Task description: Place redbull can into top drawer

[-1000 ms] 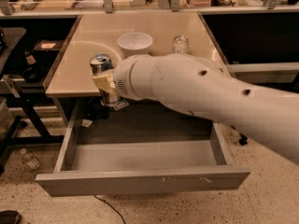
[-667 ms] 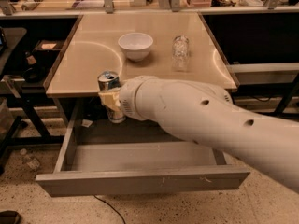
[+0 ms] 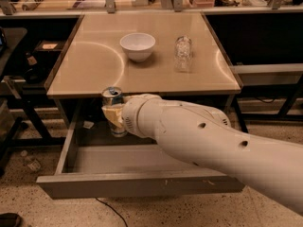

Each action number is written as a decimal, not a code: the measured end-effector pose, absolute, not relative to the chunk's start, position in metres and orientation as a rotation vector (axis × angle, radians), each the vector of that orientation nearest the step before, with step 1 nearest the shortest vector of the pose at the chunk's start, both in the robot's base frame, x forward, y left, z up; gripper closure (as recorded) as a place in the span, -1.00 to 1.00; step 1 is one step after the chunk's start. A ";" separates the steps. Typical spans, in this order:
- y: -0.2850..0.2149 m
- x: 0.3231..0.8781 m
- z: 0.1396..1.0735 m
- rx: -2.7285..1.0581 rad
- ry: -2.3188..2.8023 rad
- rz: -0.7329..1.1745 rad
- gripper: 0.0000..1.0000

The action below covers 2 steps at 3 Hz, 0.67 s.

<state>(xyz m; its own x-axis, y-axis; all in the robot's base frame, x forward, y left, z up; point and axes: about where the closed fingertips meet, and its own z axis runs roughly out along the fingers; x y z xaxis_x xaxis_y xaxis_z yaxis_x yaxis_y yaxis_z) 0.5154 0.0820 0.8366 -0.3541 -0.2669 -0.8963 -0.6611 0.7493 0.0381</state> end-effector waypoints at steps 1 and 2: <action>0.076 0.514 0.823 -0.663 1.946 0.486 1.00; 0.056 0.513 0.799 -0.560 1.949 0.461 1.00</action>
Offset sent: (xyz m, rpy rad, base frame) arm 0.0101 -0.0146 -0.0776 0.0827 -0.0254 -0.2666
